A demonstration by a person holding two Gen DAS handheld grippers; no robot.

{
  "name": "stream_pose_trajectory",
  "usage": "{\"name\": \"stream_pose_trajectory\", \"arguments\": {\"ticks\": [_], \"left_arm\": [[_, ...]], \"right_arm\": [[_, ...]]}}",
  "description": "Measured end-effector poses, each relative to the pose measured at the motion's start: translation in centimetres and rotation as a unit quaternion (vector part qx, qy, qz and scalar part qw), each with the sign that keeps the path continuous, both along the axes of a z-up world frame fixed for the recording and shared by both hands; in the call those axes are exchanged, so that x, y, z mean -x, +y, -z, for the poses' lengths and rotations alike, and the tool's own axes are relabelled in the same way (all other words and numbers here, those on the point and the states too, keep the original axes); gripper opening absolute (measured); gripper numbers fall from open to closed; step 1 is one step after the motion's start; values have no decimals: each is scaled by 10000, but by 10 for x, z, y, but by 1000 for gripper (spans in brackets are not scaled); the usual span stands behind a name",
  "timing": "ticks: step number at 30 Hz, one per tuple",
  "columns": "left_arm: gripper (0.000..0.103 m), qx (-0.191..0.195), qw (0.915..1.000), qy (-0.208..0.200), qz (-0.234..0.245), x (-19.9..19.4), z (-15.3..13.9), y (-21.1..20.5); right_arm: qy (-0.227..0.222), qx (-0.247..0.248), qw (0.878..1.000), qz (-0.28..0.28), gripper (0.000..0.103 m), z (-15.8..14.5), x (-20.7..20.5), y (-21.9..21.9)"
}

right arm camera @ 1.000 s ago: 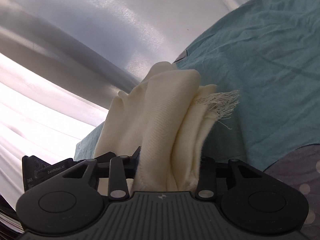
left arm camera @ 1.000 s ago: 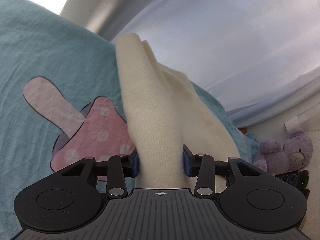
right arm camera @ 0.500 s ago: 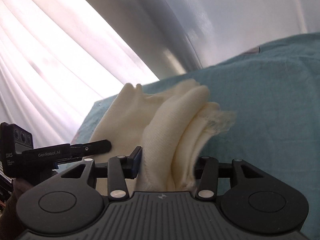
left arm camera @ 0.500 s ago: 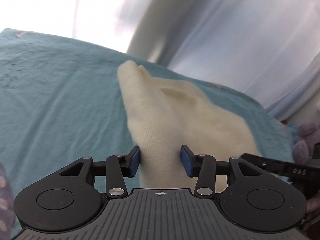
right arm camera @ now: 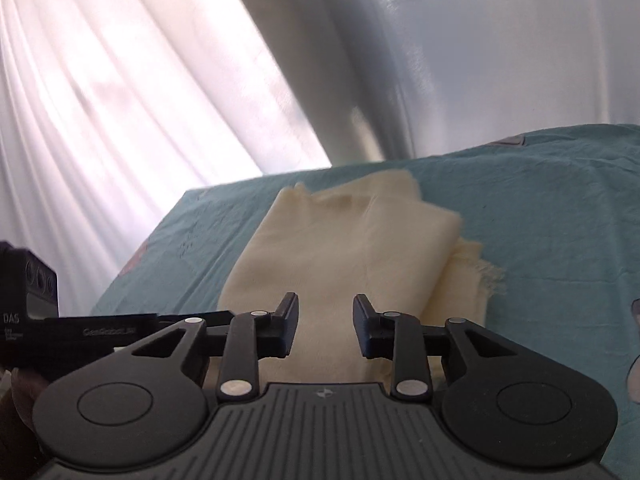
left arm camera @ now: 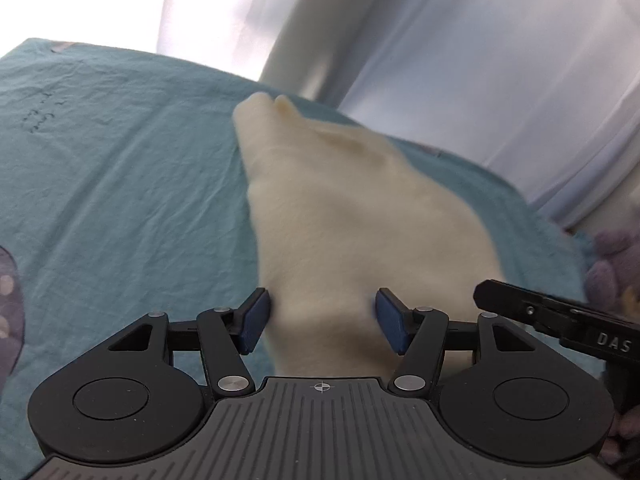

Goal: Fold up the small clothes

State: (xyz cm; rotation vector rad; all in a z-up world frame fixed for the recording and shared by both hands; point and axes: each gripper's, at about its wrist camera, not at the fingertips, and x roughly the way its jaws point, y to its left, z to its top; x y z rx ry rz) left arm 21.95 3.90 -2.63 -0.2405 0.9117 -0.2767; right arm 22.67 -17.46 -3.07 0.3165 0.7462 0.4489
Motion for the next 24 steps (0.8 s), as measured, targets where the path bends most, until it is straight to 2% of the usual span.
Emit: {"name": "stream_pose_trajectory", "arguments": {"ticks": [1, 2, 3, 4, 6, 11, 14, 17, 20, 24], "left_arm": [[64, 111, 9999, 67, -8, 2, 5, 2], [64, 255, 9995, 178, -13, 5, 9, 8], [65, 299, 9992, 264, -30, 7, 12, 11], [66, 355, 9988, 330, -69, 10, 15, 15], [66, 407, 9984, 392, -98, 16, 18, 20], [67, 340, 9985, 402, -121, 31, 13, 25], [65, 150, 9995, 225, -174, 36, 2, 22], [66, 117, 9994, 101, -312, 39, -7, 23], [71, 108, 9991, 34, -419, 37, -12, 25], [74, 17, 9993, 107, -369, 32, -7, 20]], "right_arm": [[83, 139, 9998, -66, 28, 6, 4, 7], [178, 379, 9991, -86, 23, 13, 8, 12], [239, 663, 9975, -59, 11, 20, 11, 15], [158, 816, 9965, 15, 5, 24, 17, 14], [212, 830, 9962, 121, 4, 21, 27, 6], [231, 491, 9981, 280, 16, 9, 39, -8], [187, 487, 9973, 517, 20, 3, 36, -6], [154, 591, 9959, 672, 23, 0, 36, -1], [67, 841, 9925, 882, 28, 1, 35, 2], [242, 751, 9929, 886, 36, 8, 29, -2]]}}
